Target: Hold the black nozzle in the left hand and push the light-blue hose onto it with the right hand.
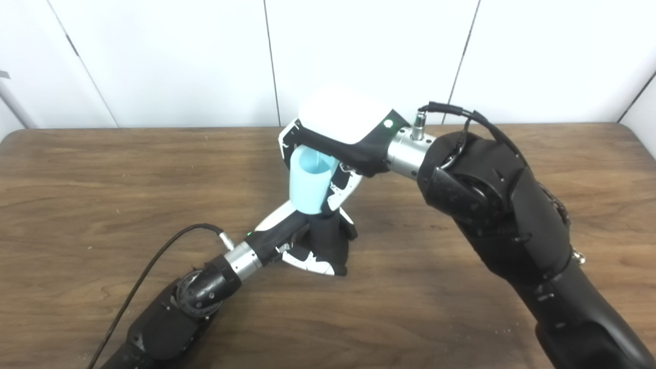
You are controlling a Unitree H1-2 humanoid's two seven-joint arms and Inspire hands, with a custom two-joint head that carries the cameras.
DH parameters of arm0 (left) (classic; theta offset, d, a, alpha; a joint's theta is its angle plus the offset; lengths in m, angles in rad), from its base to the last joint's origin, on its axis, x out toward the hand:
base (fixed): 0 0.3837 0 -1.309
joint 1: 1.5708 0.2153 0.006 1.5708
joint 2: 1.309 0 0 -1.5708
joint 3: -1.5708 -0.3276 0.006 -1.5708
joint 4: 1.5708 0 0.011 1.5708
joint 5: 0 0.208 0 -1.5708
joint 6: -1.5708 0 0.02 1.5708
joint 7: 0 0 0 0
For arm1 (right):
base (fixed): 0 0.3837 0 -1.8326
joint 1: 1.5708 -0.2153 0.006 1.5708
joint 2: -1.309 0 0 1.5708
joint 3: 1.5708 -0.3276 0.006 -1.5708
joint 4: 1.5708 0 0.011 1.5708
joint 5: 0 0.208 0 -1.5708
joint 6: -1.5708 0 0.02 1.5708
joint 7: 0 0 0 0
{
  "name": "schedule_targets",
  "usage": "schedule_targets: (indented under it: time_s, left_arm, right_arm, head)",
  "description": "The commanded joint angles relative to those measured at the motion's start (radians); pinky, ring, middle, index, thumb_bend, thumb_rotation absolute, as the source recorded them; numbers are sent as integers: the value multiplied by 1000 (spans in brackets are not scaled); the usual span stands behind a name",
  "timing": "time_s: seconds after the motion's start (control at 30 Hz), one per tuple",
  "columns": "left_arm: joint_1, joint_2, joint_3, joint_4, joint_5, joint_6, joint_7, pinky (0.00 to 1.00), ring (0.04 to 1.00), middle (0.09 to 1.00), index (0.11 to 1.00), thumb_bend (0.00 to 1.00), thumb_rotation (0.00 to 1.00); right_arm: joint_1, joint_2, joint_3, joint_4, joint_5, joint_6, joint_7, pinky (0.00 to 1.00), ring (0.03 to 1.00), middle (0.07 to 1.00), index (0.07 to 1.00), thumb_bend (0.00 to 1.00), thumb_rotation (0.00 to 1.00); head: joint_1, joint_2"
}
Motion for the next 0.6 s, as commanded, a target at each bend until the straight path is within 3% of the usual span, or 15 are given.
schedule_targets:
  time_s: [0.0, 0.1, 0.2, 0.57]
  left_arm:
    - [74, 52, -45, 73, 99, 94, -71, 642, 684, 564, 468, 508, 0]
    - [74, 54, -44, 70, 98, 96, -73, 644, 685, 564, 468, 508, 0]
    - [73, 54, -44, 74, 99, 95, -72, 648, 685, 564, 468, 508, 0]
    - [75, 54, -41, 67, 90, 109, -77, 644, 679, 564, 468, 508, 0]
  right_arm:
    - [-45, -1, -17, -38, -11, -7, 3, 133, 443, 475, 494, 521, 0]
    - [-54, -12, -12, -37, -28, 2, 47, 152, 444, 438, 510, 519, 0]
    - [-57, -19, -11, -45, -40, 20, 102, 175, 354, 467, 537, 511, 0]
    - [-58, -22, -8, -72, 9, 114, 254, 156, 342, 458, 525, 512, 0]
  head:
    - [0, 0]
    - [-2, 0]
    - [-1, 1]
    - [1, 7]
